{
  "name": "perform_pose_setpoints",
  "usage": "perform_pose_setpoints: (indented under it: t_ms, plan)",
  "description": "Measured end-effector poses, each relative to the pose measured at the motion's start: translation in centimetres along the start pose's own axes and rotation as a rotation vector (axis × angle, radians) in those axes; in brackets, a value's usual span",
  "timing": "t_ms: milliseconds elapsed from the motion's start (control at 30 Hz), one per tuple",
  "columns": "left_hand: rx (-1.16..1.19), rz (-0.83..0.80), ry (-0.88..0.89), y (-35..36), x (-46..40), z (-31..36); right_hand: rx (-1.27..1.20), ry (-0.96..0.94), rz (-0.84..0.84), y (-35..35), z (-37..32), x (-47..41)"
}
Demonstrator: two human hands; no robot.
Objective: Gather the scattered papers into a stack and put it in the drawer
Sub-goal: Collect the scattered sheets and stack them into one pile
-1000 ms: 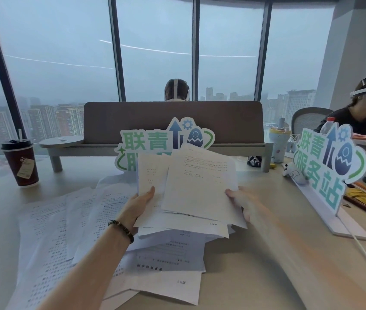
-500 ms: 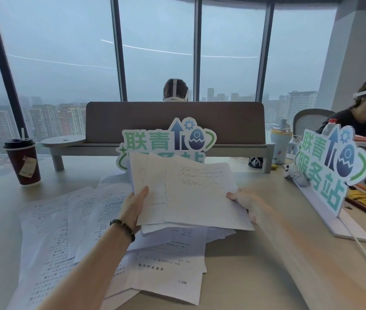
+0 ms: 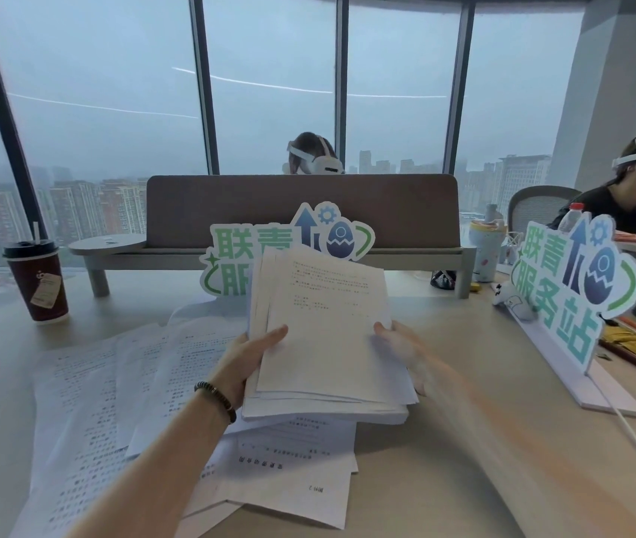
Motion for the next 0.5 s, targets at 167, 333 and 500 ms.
perform_pose_setpoints:
  t_ms: [167, 333, 500]
  plan:
    - [-0.017, 0.003, 0.011, 0.1, 0.1, 0.3, -0.055, -0.043, -0.045, 0.4, -0.3, 0.2]
    - [-0.011, 0.003, 0.101, 0.8, 0.6, 1.5, -0.031, -0.245, 0.039, 0.0, -2.5, 1.8]
    - [-0.047, 0.015, 0.333, 1.6, 1.1, 3.3, -0.027, -0.520, 0.110, 0.0, -5.0, 3.5]
Point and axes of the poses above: each hand's wrist, its own x-axis away from the middle knuckle, its own y-axis out of the palm, z = x × y, the point moved 5 cm from there along -x, towards the middle knuckle, and after that the axes turned 5 degrees about z, right-handed, at the moved point
